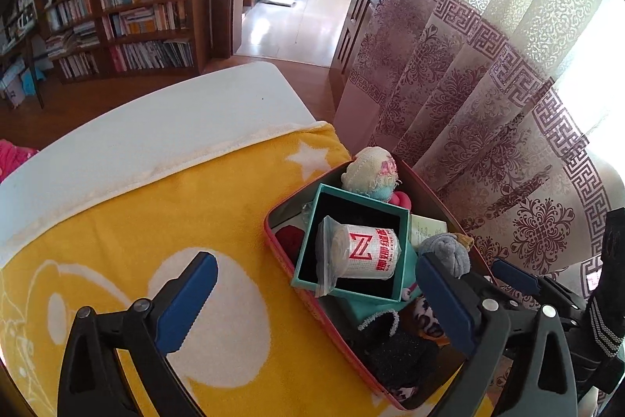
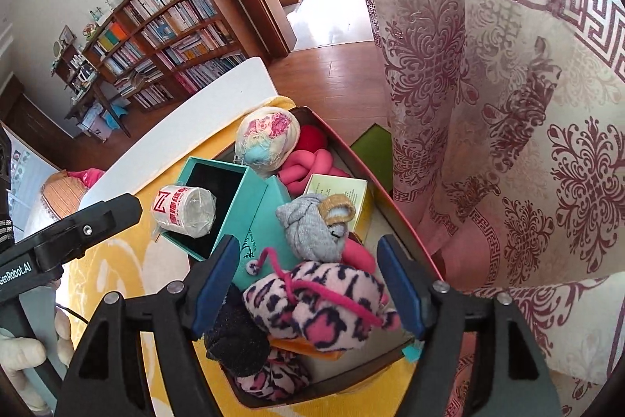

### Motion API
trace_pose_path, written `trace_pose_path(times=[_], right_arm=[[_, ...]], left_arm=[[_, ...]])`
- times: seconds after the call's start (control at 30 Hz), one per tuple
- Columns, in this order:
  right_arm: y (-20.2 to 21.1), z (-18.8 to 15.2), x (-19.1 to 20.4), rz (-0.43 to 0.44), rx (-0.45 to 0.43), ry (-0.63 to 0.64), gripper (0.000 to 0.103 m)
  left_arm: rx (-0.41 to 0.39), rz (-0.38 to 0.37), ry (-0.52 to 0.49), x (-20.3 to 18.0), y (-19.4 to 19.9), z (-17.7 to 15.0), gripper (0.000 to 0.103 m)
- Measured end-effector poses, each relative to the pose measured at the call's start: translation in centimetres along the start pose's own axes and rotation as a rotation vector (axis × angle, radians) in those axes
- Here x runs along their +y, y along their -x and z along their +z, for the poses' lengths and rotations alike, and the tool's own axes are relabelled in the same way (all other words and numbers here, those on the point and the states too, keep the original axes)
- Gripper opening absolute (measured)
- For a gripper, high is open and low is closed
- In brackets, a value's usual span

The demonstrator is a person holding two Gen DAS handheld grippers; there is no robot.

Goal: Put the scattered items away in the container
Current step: 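Open both grippers to drop the bottle into the teal box and sock into the tin, then lift both grippers up and away from the red tin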

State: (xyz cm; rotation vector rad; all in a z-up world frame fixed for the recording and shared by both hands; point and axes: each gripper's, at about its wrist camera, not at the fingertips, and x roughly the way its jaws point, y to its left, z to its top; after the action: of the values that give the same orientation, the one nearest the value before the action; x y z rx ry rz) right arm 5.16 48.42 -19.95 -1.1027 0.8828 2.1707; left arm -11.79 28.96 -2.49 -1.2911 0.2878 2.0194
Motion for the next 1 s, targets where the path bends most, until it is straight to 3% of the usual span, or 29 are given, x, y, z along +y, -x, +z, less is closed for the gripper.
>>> trace_pose_path(times=[0.13,0.27,0.4,0.57,1.0], right_arm=[[1.4,-1.4,0.5,-0.017,0.003,0.005,0.079],[3.1,-3.1,1.3,-0.045,-0.006,0.041,0.079],[4.3,-5.0,1.8,-0.054,-0.001,0.057,0.079],[5.1,-7.0,1.6,-0.074,0.013,0.040,0.079],[6.6,-9.2,0.4,-0.131,0.002,0.039,0.079]], left_arm=[[0.014,0.065,0.041,0.4,1.5,-1.3,0.103],[0.015,0.035,0.072,0.3,2.9,-2.8,0.103],[-0.003,-0.010,0.020,-1.0,4.3,-4.1,0.103],[0.039,-0.020,0.002,-2.1,4.7,-4.6,0.103],[0.021,-0.025,-0.132,-6.2,5.6,-5.4,0.103]])
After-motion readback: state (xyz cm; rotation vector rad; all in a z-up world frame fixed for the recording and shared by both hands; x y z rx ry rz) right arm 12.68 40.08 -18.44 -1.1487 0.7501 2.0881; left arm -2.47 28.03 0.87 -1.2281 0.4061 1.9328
